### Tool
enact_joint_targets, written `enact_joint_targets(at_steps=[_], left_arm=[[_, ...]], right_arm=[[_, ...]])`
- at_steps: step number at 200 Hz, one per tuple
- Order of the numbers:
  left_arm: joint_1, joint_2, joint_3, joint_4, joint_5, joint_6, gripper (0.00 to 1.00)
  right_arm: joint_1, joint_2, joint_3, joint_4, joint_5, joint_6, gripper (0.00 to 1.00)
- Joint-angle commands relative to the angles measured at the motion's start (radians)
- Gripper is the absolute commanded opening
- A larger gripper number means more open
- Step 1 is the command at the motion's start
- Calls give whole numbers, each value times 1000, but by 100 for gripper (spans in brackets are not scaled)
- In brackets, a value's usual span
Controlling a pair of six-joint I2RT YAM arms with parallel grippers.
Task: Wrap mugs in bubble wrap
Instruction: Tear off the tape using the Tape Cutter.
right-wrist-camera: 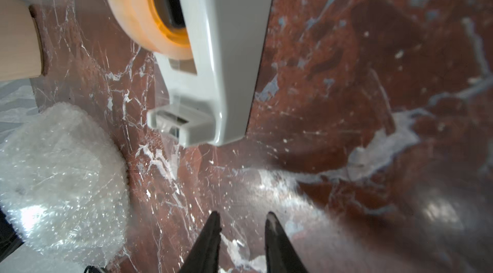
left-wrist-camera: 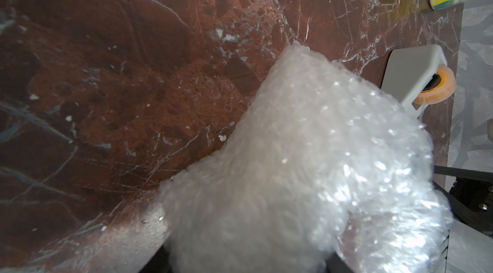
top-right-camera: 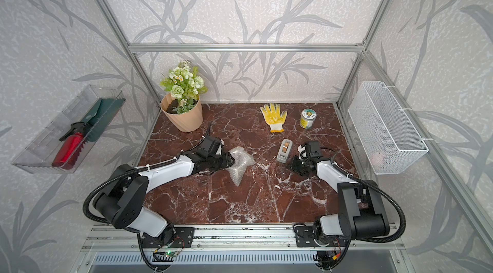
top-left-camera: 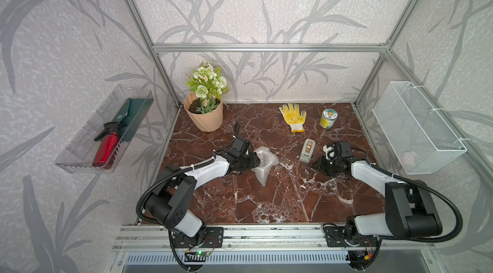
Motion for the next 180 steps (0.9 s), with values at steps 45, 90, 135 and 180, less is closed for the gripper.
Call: enact_joint_targets(at_steps=[45, 90, 135, 180], left_arm=[[-2, 12, 16, -32, 3, 15, 57], [0, 9, 23, -44, 0, 21, 57], [-2, 9, 22, -44, 1, 21, 57], [-1, 5, 21, -46, -2, 21, 57]], right_arm=[[-2, 86, 49, 144, -93, -67, 37], [-2, 149, 66, 178, -128, -68, 36], [-2, 175, 62, 209, -156, -43, 25], [-2, 165, 42, 227, -169, -24, 2]])
